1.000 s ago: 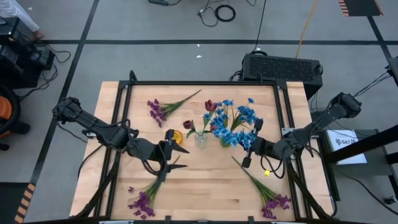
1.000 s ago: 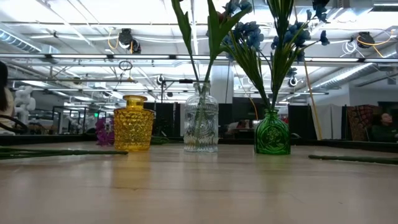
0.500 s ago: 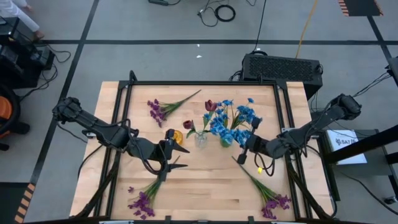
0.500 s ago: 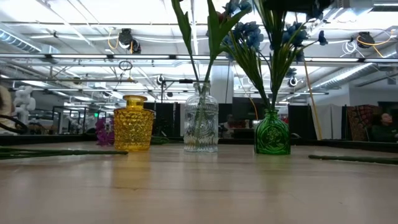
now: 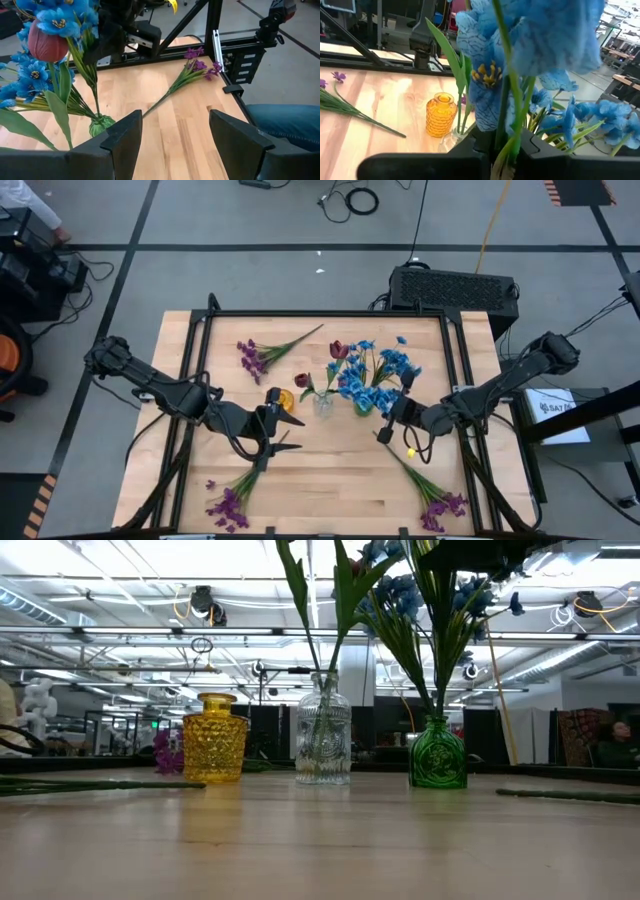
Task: Sort flowers into vase by color
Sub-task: Put the blue flowers into the green vase
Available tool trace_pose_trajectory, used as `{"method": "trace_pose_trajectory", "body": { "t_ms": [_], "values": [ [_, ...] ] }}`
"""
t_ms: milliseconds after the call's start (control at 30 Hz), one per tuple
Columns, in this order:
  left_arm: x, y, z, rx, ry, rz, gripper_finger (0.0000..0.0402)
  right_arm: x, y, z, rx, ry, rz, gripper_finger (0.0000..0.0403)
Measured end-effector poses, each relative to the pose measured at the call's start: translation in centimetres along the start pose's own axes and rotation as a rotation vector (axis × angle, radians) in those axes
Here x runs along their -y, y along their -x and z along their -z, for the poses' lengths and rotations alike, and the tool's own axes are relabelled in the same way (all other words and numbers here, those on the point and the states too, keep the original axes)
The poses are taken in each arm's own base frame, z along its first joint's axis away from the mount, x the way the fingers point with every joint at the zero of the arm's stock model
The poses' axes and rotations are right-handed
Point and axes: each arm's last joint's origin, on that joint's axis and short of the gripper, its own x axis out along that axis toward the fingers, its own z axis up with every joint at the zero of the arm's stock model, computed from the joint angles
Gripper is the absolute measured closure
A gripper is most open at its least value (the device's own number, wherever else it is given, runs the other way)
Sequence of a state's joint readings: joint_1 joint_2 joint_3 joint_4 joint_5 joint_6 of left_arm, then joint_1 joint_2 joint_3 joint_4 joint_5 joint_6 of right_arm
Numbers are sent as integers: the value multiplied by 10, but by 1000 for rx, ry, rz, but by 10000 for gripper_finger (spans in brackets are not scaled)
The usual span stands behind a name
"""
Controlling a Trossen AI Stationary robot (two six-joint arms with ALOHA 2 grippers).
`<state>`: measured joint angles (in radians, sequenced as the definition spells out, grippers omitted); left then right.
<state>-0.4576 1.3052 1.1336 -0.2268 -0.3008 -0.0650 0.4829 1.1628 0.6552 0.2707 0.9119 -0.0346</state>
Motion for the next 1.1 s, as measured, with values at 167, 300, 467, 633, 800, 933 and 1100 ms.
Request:
{"method": "trace_pose_trajectory", "body": {
  "t_ms": [167,300,467,633,800,933,1100],
  "values": [
    [0,0,0,0,0,0,164,0,-3,2,-10,-2,9,379],
    [0,0,0,-3,-1,0,164,1,-4,5,-32,-13,13,379],
    [0,0,0,-3,0,0,164,4,-7,12,-84,-44,34,373],
    [0,0,0,-4,0,0,164,6,-7,18,-127,-35,43,340],
    [0,0,3,-31,-8,-1,164,5,-5,20,-156,-49,-28,284],
    [0,0,4,-43,-7,-2,164,9,-1,21,-189,-88,-47,223],
    [0,0,4,-43,-6,-2,164,17,6,25,-247,-123,-29,145]
  ]
}}
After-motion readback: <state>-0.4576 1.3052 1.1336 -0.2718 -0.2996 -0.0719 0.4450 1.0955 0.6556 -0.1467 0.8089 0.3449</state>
